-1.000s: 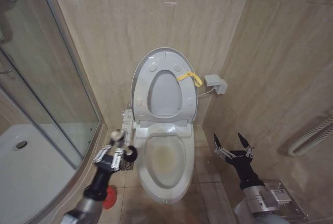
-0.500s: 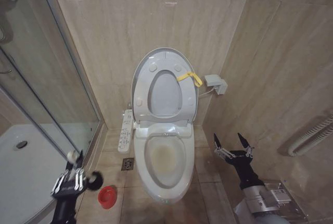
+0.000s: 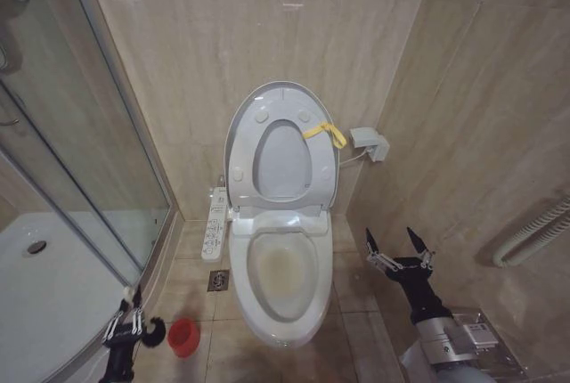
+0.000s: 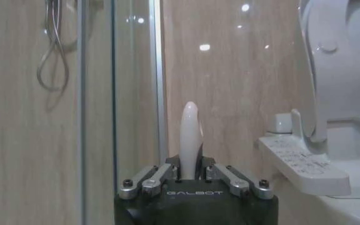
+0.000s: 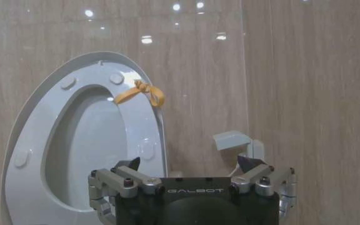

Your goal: Open the toilet lid, clean the toilet bowl with a toilet brush, close the toilet lid, and flush.

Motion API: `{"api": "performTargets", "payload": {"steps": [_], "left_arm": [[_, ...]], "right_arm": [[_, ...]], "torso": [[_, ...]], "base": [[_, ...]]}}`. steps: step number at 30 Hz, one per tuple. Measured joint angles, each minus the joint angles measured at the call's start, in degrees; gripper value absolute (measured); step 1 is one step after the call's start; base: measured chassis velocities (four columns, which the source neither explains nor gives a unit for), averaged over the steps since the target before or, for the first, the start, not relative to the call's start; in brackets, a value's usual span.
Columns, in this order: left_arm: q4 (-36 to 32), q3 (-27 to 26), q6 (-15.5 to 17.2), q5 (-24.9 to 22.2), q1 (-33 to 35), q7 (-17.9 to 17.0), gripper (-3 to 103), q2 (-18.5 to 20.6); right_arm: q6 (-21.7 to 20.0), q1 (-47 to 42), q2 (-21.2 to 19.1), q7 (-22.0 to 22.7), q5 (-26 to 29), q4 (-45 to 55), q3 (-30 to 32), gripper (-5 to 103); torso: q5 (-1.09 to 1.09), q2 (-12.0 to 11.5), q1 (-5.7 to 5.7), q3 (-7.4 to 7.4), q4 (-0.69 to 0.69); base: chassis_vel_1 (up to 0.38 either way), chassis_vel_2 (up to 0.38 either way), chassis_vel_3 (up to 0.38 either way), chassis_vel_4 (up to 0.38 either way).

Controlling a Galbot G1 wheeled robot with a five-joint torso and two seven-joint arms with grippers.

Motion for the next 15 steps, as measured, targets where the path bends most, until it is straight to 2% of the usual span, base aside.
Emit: {"api": "performTargets", "payload": {"steps": [5,15], "left_arm": [[6.4,2.5,0.0,-4.4,-4.4,2.1,20,0.9],[15.8,4.2,0.0,-5.8,-7.8,3.5,20,0.8]], "right_arm": [[0.0,0.0,0.0,0.0,0.0,0.0,0.0,100],[0.0,0.0,0.0,0.0,0.0,0.0,0.0,100]], "torso": [[0.00,0.0,0.00,0.00,0.01],[0.02,0.0,0.00,0.00,0.02]], "base": [[0.000,0.000,0.000,0.000],[0.000,0.000,0.000,0.000]]}}
